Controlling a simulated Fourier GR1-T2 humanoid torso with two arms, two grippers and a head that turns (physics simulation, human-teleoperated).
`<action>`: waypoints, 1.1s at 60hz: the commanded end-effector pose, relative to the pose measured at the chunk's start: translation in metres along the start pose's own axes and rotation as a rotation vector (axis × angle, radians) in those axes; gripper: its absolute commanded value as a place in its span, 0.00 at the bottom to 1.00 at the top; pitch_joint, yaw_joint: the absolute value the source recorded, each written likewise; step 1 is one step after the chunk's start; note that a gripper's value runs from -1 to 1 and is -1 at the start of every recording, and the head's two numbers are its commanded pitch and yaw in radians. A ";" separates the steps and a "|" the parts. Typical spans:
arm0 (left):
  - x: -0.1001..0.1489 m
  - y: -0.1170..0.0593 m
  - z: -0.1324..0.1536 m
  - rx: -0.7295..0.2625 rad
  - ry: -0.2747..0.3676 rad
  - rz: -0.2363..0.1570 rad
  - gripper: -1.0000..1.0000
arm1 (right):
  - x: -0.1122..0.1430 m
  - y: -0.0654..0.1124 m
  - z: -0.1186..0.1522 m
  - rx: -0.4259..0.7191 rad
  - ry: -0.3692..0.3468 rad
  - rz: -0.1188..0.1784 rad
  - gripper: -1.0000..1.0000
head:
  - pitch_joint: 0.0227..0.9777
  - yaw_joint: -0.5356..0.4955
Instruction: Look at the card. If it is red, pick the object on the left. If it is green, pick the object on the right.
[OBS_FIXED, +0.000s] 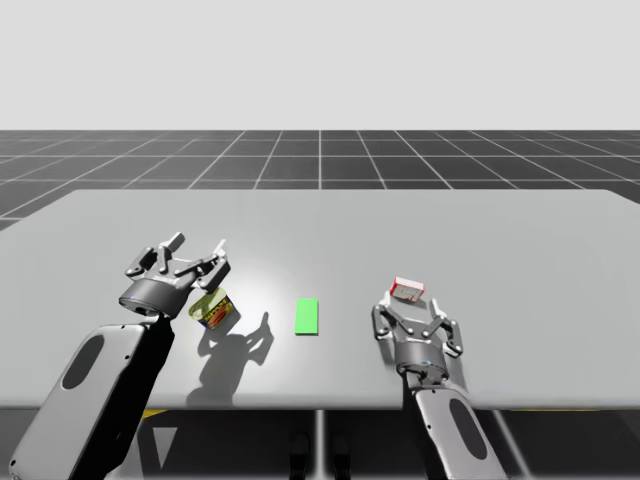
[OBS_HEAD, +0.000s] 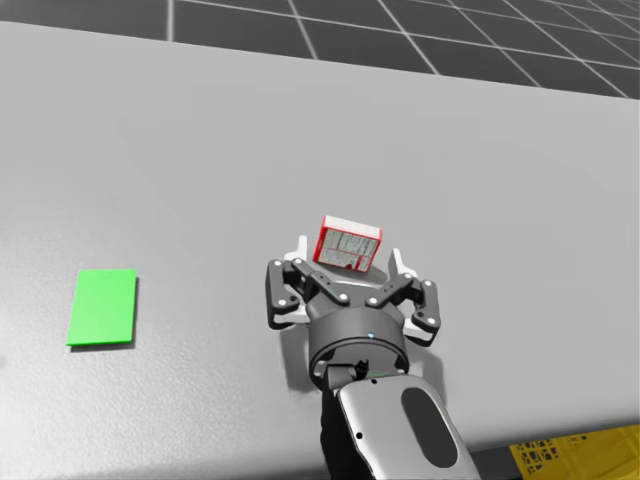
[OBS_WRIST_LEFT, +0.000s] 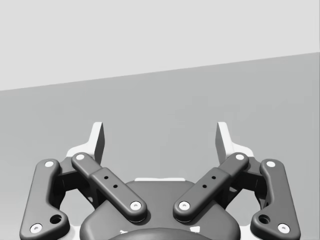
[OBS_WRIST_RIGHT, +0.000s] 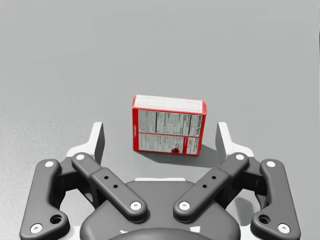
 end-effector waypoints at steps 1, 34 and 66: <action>0.000 0.000 0.000 -0.001 0.000 -0.001 0.00 | -0.007 0.003 -0.017 -0.033 0.016 0.020 0.00 | 0.82 0.23; 0.000 -0.002 0.002 -0.002 0.007 -0.007 0.00 | -0.015 0.006 -0.066 -0.100 0.104 0.056 0.00 | 0.83 0.23; -0.001 -0.003 0.002 -0.006 0.011 -0.018 0.00 | -0.023 0.001 -0.068 -0.106 0.109 0.048 1.00 | 0.69 0.21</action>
